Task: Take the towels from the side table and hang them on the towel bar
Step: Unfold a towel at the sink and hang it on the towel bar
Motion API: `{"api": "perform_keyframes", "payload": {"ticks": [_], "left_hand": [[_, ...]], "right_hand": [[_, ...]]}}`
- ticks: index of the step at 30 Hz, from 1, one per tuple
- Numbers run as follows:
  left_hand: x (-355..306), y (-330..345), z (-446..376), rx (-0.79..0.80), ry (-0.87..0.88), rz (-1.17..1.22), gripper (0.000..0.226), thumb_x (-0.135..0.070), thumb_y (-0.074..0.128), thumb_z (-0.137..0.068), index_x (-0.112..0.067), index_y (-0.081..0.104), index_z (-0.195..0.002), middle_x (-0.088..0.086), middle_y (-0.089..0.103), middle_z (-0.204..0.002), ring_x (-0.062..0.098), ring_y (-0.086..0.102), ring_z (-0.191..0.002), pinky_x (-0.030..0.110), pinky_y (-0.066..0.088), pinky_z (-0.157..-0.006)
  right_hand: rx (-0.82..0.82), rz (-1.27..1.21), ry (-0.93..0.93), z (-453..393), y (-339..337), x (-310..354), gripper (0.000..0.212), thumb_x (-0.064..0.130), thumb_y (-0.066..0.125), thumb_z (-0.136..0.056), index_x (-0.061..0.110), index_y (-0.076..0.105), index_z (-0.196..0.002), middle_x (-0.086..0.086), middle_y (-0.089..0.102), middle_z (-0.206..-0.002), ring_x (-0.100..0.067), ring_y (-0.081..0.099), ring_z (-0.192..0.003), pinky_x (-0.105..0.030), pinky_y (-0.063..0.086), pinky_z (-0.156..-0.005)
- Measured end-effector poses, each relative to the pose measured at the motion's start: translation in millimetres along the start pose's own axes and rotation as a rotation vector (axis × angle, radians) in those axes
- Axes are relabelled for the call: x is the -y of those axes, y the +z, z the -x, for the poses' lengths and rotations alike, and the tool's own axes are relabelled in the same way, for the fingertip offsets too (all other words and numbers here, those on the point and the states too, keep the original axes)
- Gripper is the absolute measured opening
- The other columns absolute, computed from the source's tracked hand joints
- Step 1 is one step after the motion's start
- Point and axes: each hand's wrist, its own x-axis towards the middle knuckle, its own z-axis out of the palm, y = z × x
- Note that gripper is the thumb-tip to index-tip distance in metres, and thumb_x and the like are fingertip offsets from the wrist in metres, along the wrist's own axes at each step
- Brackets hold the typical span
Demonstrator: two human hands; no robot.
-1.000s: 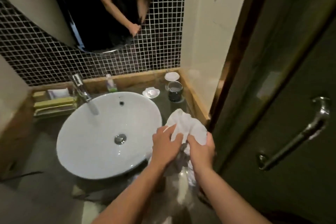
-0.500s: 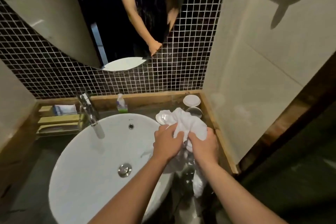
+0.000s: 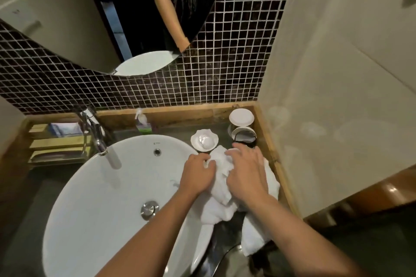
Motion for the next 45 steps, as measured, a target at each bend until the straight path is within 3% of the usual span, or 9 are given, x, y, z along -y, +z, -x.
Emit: {"api": "perform_keyframes", "payload": {"ticks": [6, 11, 16, 19, 24, 27, 36, 40, 45], "left_hand": [[22.5, -25.0, 10.3, 0.123, -0.002, -0.009, 0.031, -0.008, 0.049, -0.091, -0.016, 0.064, -0.118, 0.003, 0.067, -0.118, 0.02, 0.06, -0.106, 0.028, 0.044, -0.09], [38.8, -35.6, 14.3, 0.366, -0.016, -0.399, 0.051, -0.017, 0.059, -0.086, -0.019, 0.05, -0.136, 0.001, 0.06, -0.134, 0.027, 0.056, -0.122, 0.037, 0.043, -0.102], [42.8, -54.7, 13.5, 0.149, -0.014, -0.289, 0.01, -0.021, 0.055, -0.085, -0.022, 0.065, -0.087, -0.001, 0.072, -0.096, 0.024, 0.064, -0.091, 0.036, 0.053, -0.081], [18.3, -75.3, 12.4, 0.076, 0.072, -0.102, 0.013, -0.02, 0.059, -0.082, -0.016, 0.072, -0.082, 0.001, 0.073, -0.086, 0.022, 0.065, -0.085, 0.041, 0.055, -0.081], [-45.9, -128.3, 13.3, -0.07, 0.249, -0.119, 0.009, -0.029, 0.064, -0.082, -0.031, 0.07, -0.076, -0.005, 0.062, -0.084, 0.016, 0.059, -0.085, 0.035, 0.051, -0.078], [-73.8, -163.9, 15.5, -0.123, 0.289, -0.121, 0.018, -0.031, 0.062, -0.079, -0.035, 0.06, -0.062, -0.009, 0.06, -0.078, 0.015, 0.06, -0.083, 0.035, 0.051, -0.077], [-109.3, -243.5, 35.6, -0.315, 0.196, -0.336, 0.012, -0.03, 0.06, -0.087, -0.028, 0.056, -0.076, -0.009, 0.062, -0.082, 0.02, 0.061, -0.094, 0.032, 0.029, -0.079], [-142.2, -272.6, 47.0, -0.413, 0.306, -0.086, 0.032, -0.018, 0.065, -0.087, -0.025, 0.053, -0.058, -0.007, 0.055, -0.062, 0.015, 0.054, -0.069, 0.03, 0.035, -0.059], [-195.9, -308.2, 62.8, -0.44, 0.445, 0.001, 0.018, -0.031, 0.06, -0.074, -0.015, 0.069, -0.071, 0.001, 0.068, -0.074, 0.018, 0.062, -0.074, 0.041, 0.049, -0.067]], "right_hand": [[0.262, 0.146, -0.239, -2.4, 14.9, 25.0, 0.053, 0.056, 0.046, -0.084, 0.031, 0.056, -0.129, 0.004, 0.059, -0.124, -0.019, 0.048, -0.123, -0.047, 0.009, -0.122], [0.265, 0.397, -0.32, -14.3, 18.7, 45.7, 0.032, 0.027, 0.056, -0.091, 0.023, 0.058, -0.123, -0.006, 0.06, -0.119, -0.029, 0.054, -0.112, -0.043, 0.034, -0.099], [0.242, 0.329, -0.262, -22.4, 10.8, 52.1, 0.036, 0.032, 0.054, -0.089, 0.022, 0.06, -0.123, -0.004, 0.062, -0.12, -0.027, 0.054, -0.111, -0.041, 0.038, -0.096], [0.274, 0.143, -0.228, -27.8, -1.9, 67.4, 0.058, 0.046, 0.054, -0.082, 0.028, 0.052, -0.138, -0.001, 0.059, -0.13, -0.027, 0.052, -0.12, -0.042, 0.038, -0.104], [0.264, -0.133, -0.125, -49.6, -44.3, 109.2, 0.026, 0.016, 0.055, -0.078, 0.026, 0.051, -0.101, -0.007, 0.069, -0.106, -0.034, 0.062, -0.099, -0.035, 0.041, -0.074], [0.19, -0.199, -0.134, -65.2, -77.1, 127.5, 0.031, 0.019, 0.052, -0.074, 0.024, 0.059, -0.105, -0.007, 0.071, -0.104, -0.035, 0.064, -0.097, -0.038, 0.048, -0.074], [-0.029, -0.461, -0.149, -87.0, -175.3, 162.0, 0.011, 0.02, 0.053, -0.09, 0.021, 0.063, -0.086, 0.0, 0.066, -0.086, -0.022, 0.061, -0.08, -0.036, 0.048, -0.068], [0.026, -0.511, -0.245, -88.1, -205.5, 183.4, 0.015, 0.022, 0.065, -0.086, 0.021, 0.065, -0.101, 0.004, 0.062, -0.087, -0.014, 0.057, -0.077, -0.023, 0.042, -0.06], [-0.06, -0.49, -0.383, -89.6, -229.8, 222.7, 0.009, 0.013, 0.058, -0.087, 0.014, 0.065, -0.092, 0.002, 0.065, -0.083, -0.016, 0.058, -0.076, -0.028, 0.044, -0.062]]}}
